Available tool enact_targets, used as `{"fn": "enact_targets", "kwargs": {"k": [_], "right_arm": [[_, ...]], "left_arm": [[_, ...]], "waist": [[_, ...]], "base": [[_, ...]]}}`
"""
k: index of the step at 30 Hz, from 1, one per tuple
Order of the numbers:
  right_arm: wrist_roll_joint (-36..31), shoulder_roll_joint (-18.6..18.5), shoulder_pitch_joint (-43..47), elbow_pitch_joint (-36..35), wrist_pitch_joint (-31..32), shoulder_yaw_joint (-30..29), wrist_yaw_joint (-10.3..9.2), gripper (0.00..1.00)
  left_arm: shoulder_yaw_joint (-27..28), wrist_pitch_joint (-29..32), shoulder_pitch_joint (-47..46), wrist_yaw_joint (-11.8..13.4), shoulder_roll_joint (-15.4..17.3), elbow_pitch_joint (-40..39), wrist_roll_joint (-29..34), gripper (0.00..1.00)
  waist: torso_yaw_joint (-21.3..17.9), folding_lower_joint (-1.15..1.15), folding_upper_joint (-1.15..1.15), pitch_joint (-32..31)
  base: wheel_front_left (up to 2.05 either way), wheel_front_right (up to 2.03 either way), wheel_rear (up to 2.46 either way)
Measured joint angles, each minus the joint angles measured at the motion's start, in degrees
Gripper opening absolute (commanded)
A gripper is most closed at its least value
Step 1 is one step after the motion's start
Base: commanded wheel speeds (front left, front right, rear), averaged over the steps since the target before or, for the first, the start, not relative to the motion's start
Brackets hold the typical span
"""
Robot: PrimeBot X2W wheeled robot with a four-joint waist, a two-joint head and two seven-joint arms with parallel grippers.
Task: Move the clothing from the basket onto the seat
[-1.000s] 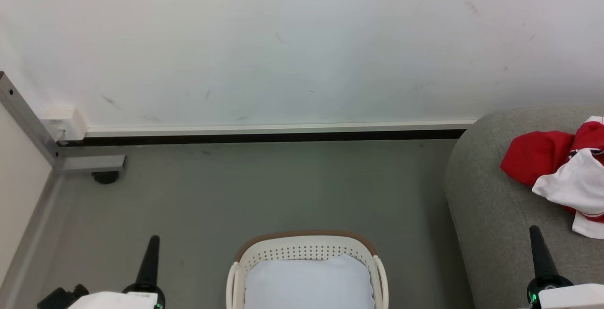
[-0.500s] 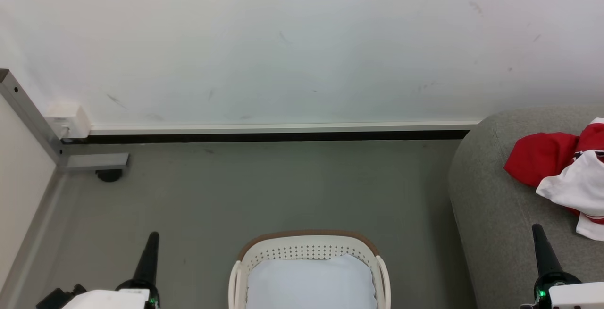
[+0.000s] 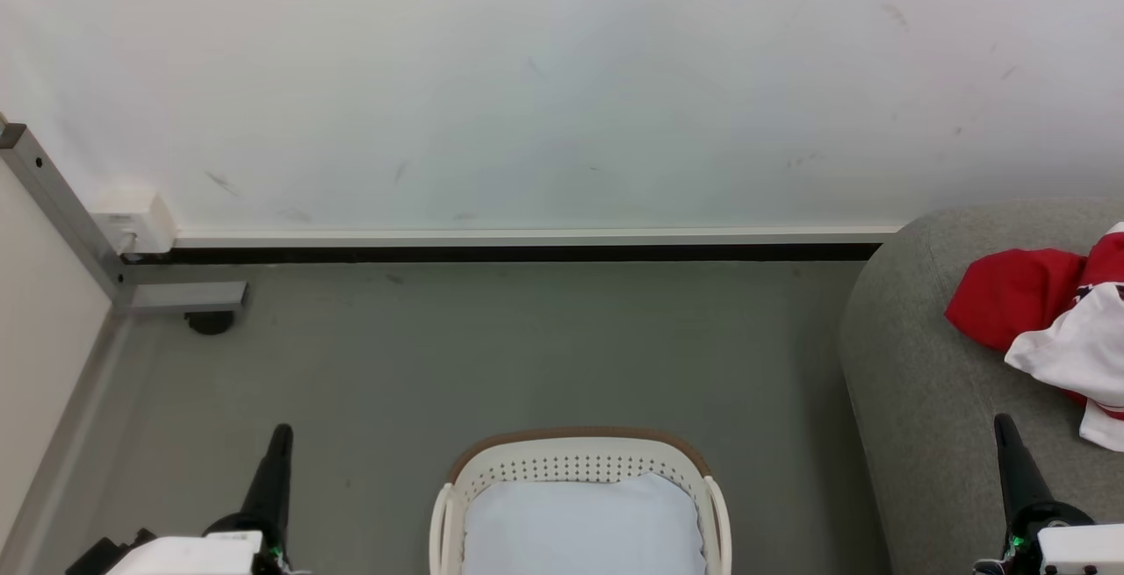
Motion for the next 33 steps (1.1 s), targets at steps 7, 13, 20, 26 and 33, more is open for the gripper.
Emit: {"fn": "enact_targets", "kwargs": {"k": [7, 13, 20, 26, 33], "right_arm": [[2.5, 0.1, -0.2, 0.0, 0.7, -0.5, 0.00, 0.00], [4.7, 0.2, -0.3, 0.0, 1.3, -0.8, 0.00, 0.00], [6.9, 0.2, -0.4, 0.0, 2.0, -1.2, 0.00, 0.00], [8.4, 0.3, -0.4, 0.0, 2.5, -1.5, 0.00, 0.00], [8.4, 0.3, -0.4, 0.0, 2.5, -1.5, 0.00, 0.00]], "left_arm": [[0.3, 0.9, -0.2, 0.0, 0.0, 0.0, -2.8, 0.00], [0.5, 1.5, -0.4, 0.0, 0.0, -0.1, -4.9, 0.00], [0.7, 2.1, -0.6, -0.2, 0.1, -0.2, -7.8, 0.00], [0.9, 2.5, -0.7, -0.2, 0.1, -0.2, -8.9, 0.00], [0.9, 2.5, -0.7, -0.2, 0.1, -0.2, -8.9, 0.00]], "waist": [[0.3, 0.00, 0.00, 0.0], [0.5, 0.00, 0.00, 0.1], [0.8, 0.00, 0.00, 0.1], [0.9, 0.00, 0.00, 0.1], [0.9, 0.00, 0.00, 0.1]], "base": [[0.00, 0.00, 0.00], [0.00, 0.00, 0.00], [0.00, 0.00, 0.00], [0.00, 0.00, 0.00], [0.00, 0.00, 0.00]]}}
